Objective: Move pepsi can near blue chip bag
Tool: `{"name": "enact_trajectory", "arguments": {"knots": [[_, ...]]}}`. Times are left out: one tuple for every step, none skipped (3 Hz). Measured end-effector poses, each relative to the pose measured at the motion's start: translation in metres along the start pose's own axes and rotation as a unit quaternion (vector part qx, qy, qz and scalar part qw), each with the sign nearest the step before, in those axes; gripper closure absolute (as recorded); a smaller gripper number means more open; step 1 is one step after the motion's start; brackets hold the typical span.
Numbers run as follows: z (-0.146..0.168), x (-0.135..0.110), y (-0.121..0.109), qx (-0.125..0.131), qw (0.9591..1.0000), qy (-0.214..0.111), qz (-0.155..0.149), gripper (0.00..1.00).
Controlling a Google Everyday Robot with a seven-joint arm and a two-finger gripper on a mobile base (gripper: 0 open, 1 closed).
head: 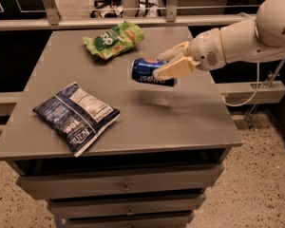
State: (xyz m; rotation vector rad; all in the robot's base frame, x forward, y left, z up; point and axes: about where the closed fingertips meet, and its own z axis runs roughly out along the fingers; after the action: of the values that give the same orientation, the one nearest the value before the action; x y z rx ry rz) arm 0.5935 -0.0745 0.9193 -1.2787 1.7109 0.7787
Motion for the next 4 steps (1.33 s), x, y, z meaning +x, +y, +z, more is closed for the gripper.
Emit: {"name": "enact_trajectory", "arguments": {"knots": [[0.028,-0.006,0.018,-0.018,0.9997,0.018,0.000,1.00],[0.052,-0.001,0.024,-0.032,0.9993,0.021,0.001,1.00],[0.071,0.010,0.025,-0.038,0.9989,0.025,0.007,1.00],[0.086,0.015,0.028,-0.053,0.9978,0.034,0.023,0.83]]}}
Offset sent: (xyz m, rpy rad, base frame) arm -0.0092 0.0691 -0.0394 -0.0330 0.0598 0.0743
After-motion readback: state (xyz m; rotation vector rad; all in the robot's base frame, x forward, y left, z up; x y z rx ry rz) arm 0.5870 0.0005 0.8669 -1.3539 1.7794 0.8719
